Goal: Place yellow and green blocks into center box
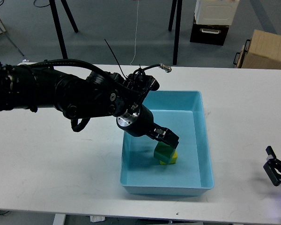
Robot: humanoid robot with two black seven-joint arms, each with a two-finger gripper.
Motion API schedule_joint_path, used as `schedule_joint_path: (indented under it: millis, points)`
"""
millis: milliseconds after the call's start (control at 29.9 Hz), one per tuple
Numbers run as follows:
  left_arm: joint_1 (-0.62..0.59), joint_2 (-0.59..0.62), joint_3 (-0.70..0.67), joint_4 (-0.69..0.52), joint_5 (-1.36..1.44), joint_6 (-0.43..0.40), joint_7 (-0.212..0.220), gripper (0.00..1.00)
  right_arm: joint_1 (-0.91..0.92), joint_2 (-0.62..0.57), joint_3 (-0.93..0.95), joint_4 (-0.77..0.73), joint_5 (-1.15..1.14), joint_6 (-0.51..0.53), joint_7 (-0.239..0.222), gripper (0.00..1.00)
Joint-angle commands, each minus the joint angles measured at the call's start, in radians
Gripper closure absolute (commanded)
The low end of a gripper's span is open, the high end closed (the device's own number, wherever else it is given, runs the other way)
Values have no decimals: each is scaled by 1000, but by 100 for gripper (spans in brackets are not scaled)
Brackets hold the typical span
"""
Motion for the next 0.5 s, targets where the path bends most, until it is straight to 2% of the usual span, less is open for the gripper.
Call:
schedule_joint_path:
  millis: [0,100,234,367,468]
  points:
    - [-13,0,-83,85,-3,0,-6,7,3,-1,2,0,0,0,0,0]
    - [18,0,-258,145,-32,0,-13,7,18,-17,3,0,-4,0,0,0]
    - [119,2,-590,174,-52,0,-17,7,51,-35,6,-2,-8,0,2,0]
    - [196,90,-835,185,-69,0,-22,7,92,-47,5,-6,-12,0,2,0]
    - [282,146,-1066,249,-76,0,-25,7,132,-55,6,-15,-17,0,2,0]
